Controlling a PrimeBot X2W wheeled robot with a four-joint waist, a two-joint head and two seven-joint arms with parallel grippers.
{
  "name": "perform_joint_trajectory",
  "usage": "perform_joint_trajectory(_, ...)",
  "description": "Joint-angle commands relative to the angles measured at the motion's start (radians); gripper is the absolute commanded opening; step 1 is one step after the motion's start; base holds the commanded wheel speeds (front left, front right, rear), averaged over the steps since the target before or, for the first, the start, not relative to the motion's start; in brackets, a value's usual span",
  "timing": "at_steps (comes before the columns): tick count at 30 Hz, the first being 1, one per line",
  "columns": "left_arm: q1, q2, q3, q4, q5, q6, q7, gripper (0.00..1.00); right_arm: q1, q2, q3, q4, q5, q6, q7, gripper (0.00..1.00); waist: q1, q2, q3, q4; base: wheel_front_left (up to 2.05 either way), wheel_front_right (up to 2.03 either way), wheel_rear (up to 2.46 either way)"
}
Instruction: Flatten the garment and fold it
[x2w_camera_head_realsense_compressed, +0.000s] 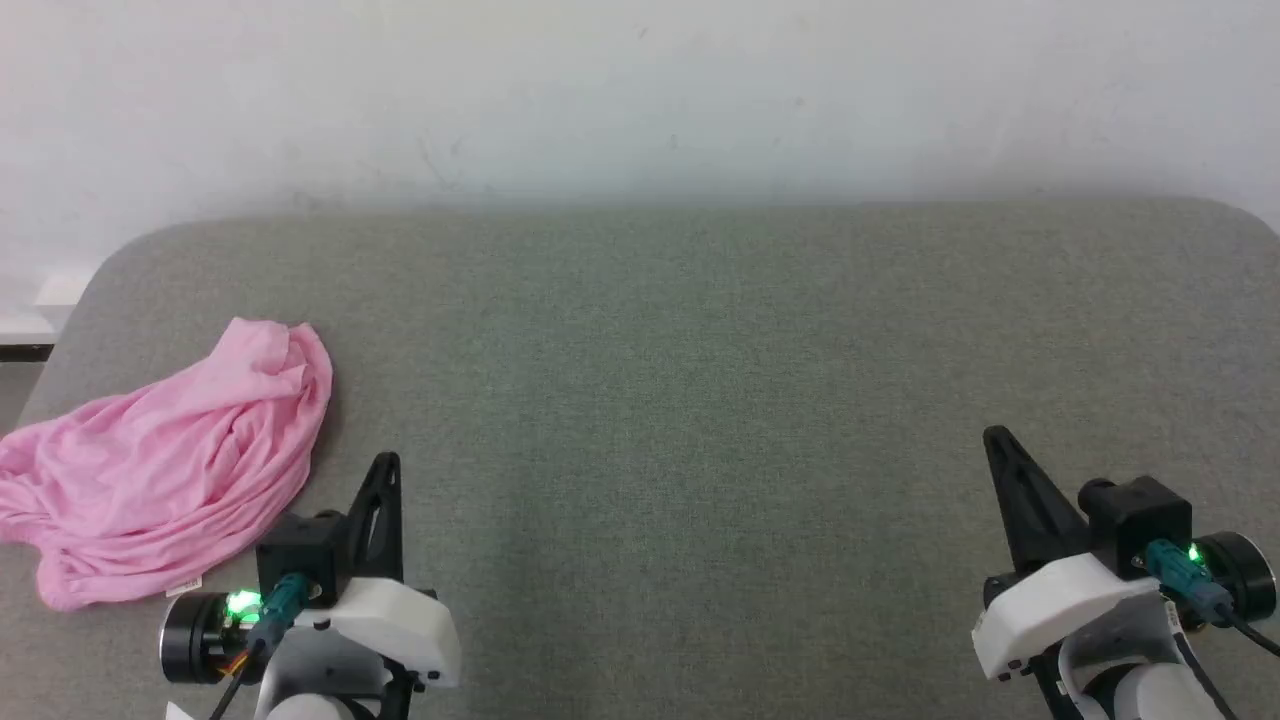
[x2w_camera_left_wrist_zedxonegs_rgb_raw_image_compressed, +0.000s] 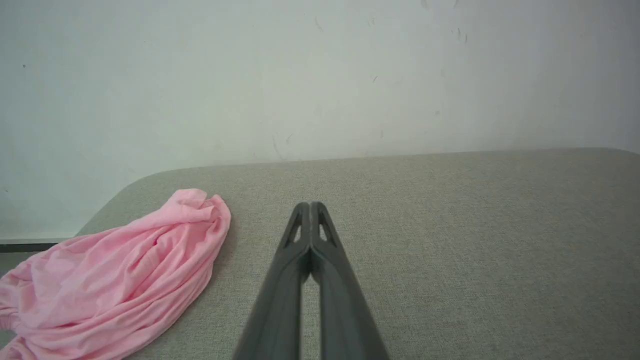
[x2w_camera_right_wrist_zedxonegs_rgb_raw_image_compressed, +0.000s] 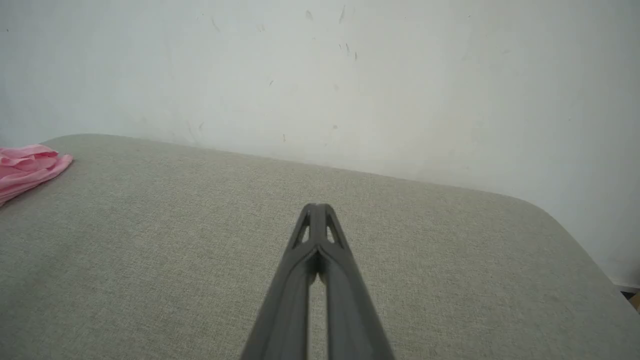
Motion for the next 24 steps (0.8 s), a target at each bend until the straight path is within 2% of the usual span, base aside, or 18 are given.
perform_joint_trajectory(1,0.005,-0.005,0.004,-0.006,0.006,-0.008,0.0,0.0,0.008,0.003,0.0,-0.007,-0.008,-0.002,0.001,0.0,0.0,0.0,0.0,0.0,0.0,0.0,0.0)
perform_joint_trajectory(24,0.005,-0.005,0.004,-0.006,0.006,-0.008,0.0,0.0,0.008,0.003,0.0,-0.007,-0.008,-0.002,0.001,0.0,0.0,0.0,0.0,0.0,0.0,0.0,0.0)
